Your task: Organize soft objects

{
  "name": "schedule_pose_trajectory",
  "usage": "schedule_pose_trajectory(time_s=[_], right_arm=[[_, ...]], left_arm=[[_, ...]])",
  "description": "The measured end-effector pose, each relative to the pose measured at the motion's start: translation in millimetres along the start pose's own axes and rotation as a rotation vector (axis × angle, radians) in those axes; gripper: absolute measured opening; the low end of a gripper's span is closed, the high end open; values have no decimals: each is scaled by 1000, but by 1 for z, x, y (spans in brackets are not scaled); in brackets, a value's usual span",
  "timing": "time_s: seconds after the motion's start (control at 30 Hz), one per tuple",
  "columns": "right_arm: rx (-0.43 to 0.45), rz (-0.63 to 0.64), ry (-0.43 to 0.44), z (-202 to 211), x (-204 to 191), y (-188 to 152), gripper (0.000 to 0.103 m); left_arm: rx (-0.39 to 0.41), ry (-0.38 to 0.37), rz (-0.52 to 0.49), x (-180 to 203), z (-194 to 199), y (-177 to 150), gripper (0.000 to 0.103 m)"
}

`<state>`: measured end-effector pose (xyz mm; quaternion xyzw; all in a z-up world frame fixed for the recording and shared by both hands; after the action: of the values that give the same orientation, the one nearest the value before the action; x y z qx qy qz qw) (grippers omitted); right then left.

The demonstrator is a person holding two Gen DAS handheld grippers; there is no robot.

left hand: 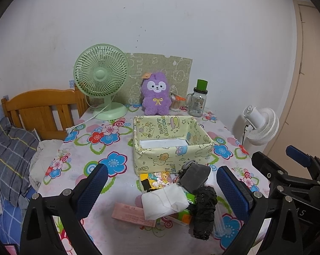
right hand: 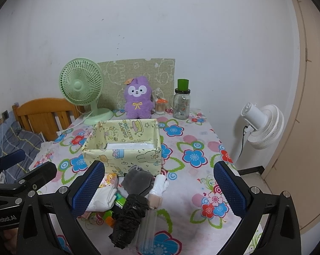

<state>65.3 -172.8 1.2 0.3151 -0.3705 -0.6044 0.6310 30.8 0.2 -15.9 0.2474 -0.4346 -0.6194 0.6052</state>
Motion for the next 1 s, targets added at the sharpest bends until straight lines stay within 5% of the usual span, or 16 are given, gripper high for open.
schedule_pose_trajectory(time_s=[1.0], right_arm=[[-59, -2, 8, -16, -1, -4, 103]], left_arm=[[-14, 9, -22, 3, -10, -3, 103]])
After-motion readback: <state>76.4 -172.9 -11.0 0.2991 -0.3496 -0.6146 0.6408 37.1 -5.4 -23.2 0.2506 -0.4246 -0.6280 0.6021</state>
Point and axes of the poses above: each gripper's, at about its wrist camera, not at the fingertips, and z roughly against the way its jaws point, x to its right, y to its top, the point moved 3 cm from there along -z, roughly the way its jaws point, and after that the axes turned 12 degrees about -y, right-handed, at the moved point
